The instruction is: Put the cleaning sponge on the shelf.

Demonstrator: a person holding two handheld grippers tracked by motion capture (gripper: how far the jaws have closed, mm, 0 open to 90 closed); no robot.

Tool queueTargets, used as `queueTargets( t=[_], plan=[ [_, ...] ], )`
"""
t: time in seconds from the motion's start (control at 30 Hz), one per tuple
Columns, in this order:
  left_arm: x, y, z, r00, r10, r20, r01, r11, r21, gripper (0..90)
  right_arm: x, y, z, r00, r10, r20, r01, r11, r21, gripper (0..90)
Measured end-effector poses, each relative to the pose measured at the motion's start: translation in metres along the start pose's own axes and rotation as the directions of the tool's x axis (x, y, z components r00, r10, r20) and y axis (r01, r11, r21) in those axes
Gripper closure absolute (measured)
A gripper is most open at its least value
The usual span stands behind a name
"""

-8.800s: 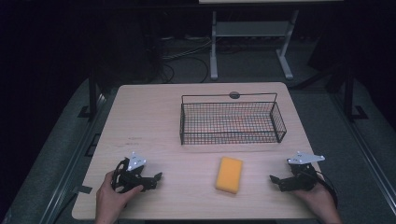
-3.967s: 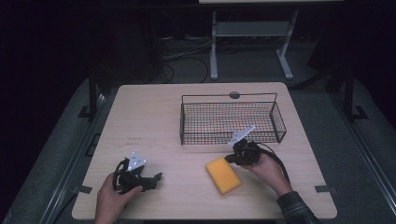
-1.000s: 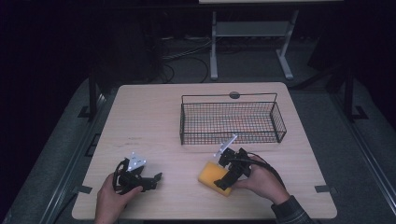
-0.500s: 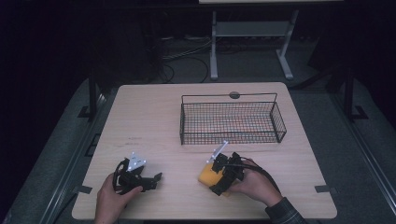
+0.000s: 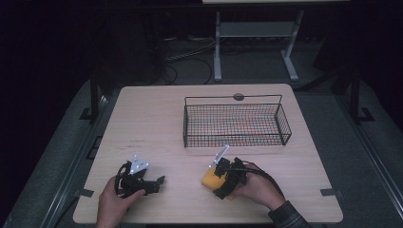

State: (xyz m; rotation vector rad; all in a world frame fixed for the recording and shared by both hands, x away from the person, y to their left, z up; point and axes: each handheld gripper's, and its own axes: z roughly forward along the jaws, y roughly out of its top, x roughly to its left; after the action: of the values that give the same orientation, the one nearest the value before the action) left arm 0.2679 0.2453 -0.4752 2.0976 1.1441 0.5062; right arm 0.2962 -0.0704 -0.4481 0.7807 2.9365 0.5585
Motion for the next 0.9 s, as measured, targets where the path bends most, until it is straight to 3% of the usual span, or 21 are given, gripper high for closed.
queueTargets(
  t=[0.33, 0.9],
  plan=[
    [-0.0001, 0.0000, 0.0001, 1.0000, -0.002, -0.001, 0.002, 1.0000, -0.001, 12.9, 0.0003, -0.0004, -0.0009, 1.0000, -0.005, -0.004, 0.005, 1.000, 0.001, 20.9],
    [-0.0002, 0.0000, 0.0002, 1.0000, -0.004, -0.001, 0.004, 1.0000, -0.003, 12.9, 0.0008, -0.0010, -0.0080, 0.9999, -0.005, -0.013, 0.005, 1.000, -0.001, 22.2]
  ],
)
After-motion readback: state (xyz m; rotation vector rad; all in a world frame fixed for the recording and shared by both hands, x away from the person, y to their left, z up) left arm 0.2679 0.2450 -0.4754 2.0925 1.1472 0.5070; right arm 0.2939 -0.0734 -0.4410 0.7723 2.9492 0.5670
